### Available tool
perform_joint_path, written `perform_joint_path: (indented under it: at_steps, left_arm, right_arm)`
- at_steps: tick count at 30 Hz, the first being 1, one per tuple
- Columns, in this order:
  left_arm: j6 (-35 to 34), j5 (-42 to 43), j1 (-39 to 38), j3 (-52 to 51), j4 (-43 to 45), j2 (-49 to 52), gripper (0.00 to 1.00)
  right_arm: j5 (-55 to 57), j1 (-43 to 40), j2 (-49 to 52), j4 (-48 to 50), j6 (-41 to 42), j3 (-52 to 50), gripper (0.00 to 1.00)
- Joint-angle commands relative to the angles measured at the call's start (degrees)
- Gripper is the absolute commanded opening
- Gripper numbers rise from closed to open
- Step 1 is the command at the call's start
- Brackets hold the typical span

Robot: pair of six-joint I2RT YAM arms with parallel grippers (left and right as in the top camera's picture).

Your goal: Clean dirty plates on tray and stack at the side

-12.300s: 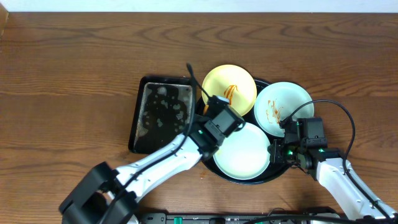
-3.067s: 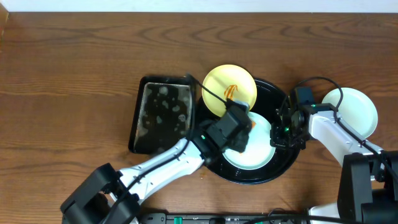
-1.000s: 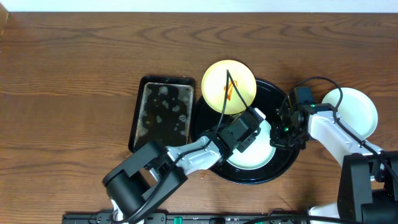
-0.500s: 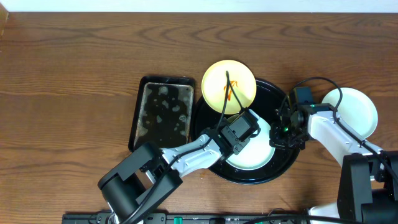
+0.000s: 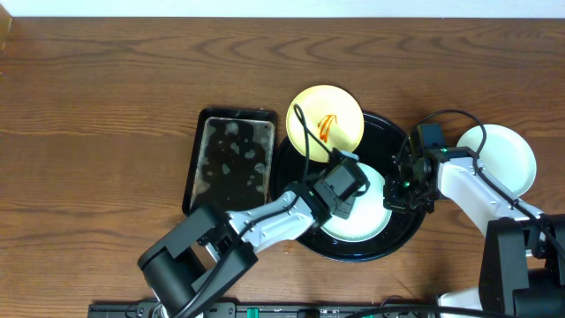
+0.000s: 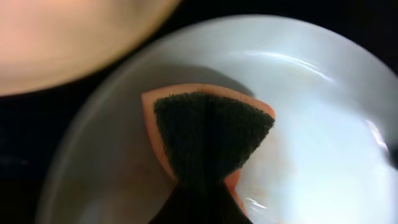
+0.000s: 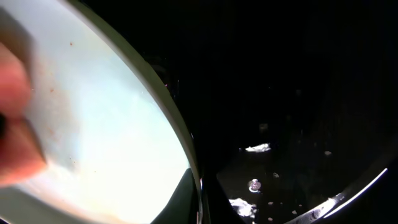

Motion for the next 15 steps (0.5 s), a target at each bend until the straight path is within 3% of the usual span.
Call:
perform_joint_path:
  at_steps: [1, 5, 15]
  left_arm:
    - [2.71, 5.86, -3.65, -1.88, -0.66, 1.95, 0.07]
    - [6.49, 5.79, -6.10, -1.88, 0.00, 1.95, 0.07]
    - [6.38, 2.16, -5.09, -1.88, -0.92, 1.92, 0.07]
  right_arm:
    - [0.57, 0.39, -0.55, 0.20, 0.70, -0.50, 0.01]
    - [0.57, 0.39, -0.55, 0.20, 0.70, -0.50, 0.01]
    - [0.57, 0.39, -0.55, 0.20, 0.70, -0.50, 0.01]
